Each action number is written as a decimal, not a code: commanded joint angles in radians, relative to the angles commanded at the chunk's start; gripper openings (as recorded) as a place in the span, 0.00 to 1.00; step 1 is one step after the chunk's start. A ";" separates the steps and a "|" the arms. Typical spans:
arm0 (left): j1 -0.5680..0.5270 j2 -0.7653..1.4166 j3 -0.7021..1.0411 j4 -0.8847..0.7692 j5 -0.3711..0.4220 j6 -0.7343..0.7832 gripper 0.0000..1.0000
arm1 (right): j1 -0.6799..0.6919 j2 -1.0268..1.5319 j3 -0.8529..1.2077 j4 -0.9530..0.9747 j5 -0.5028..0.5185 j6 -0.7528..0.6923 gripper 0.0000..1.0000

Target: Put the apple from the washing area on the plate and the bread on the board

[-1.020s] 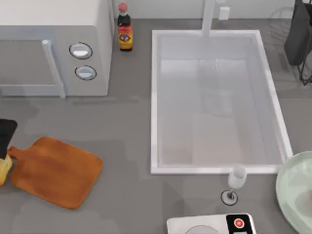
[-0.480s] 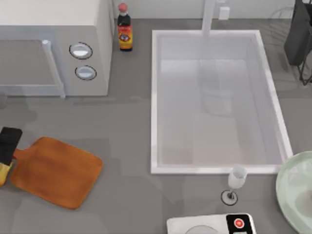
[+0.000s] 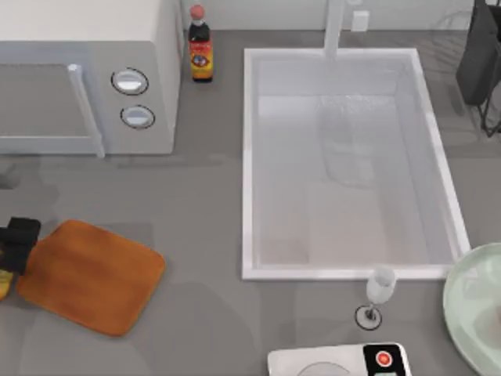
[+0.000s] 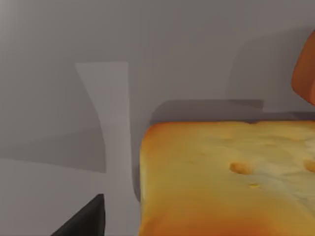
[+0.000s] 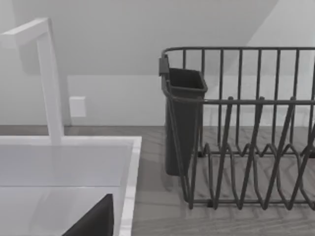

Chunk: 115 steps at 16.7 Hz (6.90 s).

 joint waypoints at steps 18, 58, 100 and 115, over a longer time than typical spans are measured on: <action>0.000 0.000 0.000 0.000 0.000 0.000 0.00 | 0.000 0.000 0.000 0.000 0.000 0.000 1.00; -0.238 -0.072 0.262 -0.376 -0.011 -1.417 0.00 | 0.000 0.000 0.000 0.000 0.000 0.000 1.00; -0.351 -0.038 0.095 -0.133 -0.019 -2.009 0.68 | 0.000 0.000 0.000 0.000 0.000 0.000 1.00; -0.350 -0.050 0.092 -0.129 -0.019 -2.000 1.00 | 0.000 0.000 0.000 0.000 0.000 0.000 1.00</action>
